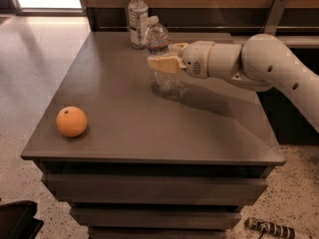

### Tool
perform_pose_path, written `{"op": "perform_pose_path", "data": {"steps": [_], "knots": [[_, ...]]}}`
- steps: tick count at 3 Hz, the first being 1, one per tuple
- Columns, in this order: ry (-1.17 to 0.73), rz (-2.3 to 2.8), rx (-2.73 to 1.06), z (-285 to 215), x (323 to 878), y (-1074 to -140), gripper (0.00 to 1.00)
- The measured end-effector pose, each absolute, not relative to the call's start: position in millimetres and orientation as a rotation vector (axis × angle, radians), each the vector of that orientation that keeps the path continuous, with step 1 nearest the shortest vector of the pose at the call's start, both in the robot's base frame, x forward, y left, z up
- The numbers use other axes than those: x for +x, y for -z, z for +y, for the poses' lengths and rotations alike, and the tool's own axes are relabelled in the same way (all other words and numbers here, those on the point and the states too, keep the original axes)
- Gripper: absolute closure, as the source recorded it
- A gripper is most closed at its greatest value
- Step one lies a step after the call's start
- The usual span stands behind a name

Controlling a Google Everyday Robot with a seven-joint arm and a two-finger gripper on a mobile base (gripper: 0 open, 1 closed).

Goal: Place water bottle upright

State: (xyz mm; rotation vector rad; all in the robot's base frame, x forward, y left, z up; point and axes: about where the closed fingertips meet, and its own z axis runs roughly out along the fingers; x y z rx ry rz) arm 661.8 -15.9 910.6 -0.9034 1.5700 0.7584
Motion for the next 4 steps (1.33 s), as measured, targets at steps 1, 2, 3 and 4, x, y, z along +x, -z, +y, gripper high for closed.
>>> {"op": "perform_pose_path", "data": {"steps": [1, 2, 3, 4], "knots": [[-0.775, 1.544, -0.894, -15.6, 665.6, -899.8, 1.0], [-0.792, 1.519, -0.876, -18.4, 667.4, -891.3, 1.0], [-0.795, 1.515, -0.873, -18.9, 667.7, -891.6, 1.0], [-0.795, 1.515, -0.873, -18.9, 667.7, -892.5, 1.0]]}}
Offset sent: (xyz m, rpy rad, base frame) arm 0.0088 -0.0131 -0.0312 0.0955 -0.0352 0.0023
